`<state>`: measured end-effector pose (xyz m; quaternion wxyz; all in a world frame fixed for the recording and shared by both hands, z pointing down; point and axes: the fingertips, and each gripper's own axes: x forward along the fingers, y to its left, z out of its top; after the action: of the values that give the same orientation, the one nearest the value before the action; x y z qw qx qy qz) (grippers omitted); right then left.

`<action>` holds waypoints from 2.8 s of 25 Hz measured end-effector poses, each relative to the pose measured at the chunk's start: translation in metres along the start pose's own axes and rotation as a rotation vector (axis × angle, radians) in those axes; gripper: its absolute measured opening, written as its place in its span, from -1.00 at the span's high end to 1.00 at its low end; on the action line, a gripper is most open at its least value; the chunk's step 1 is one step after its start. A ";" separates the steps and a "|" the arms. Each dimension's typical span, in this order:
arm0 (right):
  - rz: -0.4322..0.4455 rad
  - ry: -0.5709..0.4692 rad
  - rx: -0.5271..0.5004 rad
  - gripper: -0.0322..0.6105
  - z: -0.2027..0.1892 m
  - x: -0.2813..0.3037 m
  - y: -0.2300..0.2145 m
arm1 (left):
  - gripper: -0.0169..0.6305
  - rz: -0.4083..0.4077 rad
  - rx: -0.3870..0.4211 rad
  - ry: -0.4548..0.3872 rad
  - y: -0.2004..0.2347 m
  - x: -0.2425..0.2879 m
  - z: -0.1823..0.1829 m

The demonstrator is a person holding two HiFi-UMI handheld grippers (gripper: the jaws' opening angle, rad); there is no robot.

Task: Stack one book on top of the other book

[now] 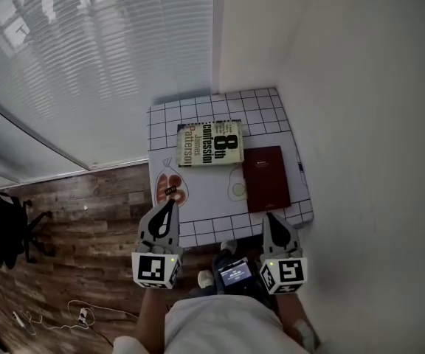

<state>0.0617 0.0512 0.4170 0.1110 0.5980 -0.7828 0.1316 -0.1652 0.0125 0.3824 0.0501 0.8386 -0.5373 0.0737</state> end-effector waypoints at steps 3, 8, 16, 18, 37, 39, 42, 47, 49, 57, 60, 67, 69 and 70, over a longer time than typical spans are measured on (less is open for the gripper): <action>0.013 0.009 0.016 0.88 0.003 0.023 -0.013 | 0.92 0.010 0.008 0.010 0.009 0.026 0.002; 0.045 0.047 0.061 0.88 -0.006 0.050 -0.024 | 0.92 0.013 0.053 0.048 0.022 0.059 -0.004; 0.068 0.159 0.055 0.88 -0.039 0.090 -0.020 | 0.92 -0.058 0.159 0.095 0.053 0.111 -0.014; 0.058 0.173 0.072 0.88 -0.044 0.097 -0.017 | 0.92 -0.094 0.170 0.099 0.058 0.128 -0.016; -0.036 0.215 0.232 0.88 -0.072 0.166 0.005 | 0.92 -0.320 0.225 0.174 0.078 0.237 -0.059; -0.037 0.221 0.215 0.88 -0.076 0.170 0.008 | 0.92 -0.337 0.220 0.176 0.077 0.241 -0.063; -0.033 0.228 0.206 0.88 -0.081 0.181 0.015 | 0.92 -0.372 0.236 0.185 0.078 0.249 -0.069; -0.010 0.244 0.277 0.88 -0.088 0.198 0.029 | 0.92 -0.470 0.152 0.231 0.083 0.262 -0.081; -0.010 0.248 0.306 0.88 -0.090 0.204 0.031 | 0.92 -0.496 0.166 0.247 0.084 0.269 -0.085; -0.024 0.273 0.323 0.88 -0.101 0.221 0.035 | 0.89 -0.603 0.241 0.305 0.080 0.296 -0.105; -0.030 0.281 0.349 0.87 -0.107 0.225 0.037 | 0.65 -0.668 0.235 0.318 0.075 0.303 -0.111; -0.018 0.295 0.475 0.72 -0.117 0.235 0.044 | 0.55 -0.778 0.320 0.388 0.066 0.316 -0.132; -0.016 0.295 0.501 0.66 -0.118 0.239 0.046 | 0.53 -0.810 0.332 0.407 0.065 0.319 -0.137; -0.013 0.295 0.515 0.63 -0.118 0.242 0.047 | 0.52 -0.823 0.327 0.415 0.065 0.322 -0.138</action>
<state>-0.0447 -0.1161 0.6050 0.0690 0.5860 -0.6951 0.4107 -0.1018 -0.2797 0.5760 0.0487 0.9459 -0.1213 0.2969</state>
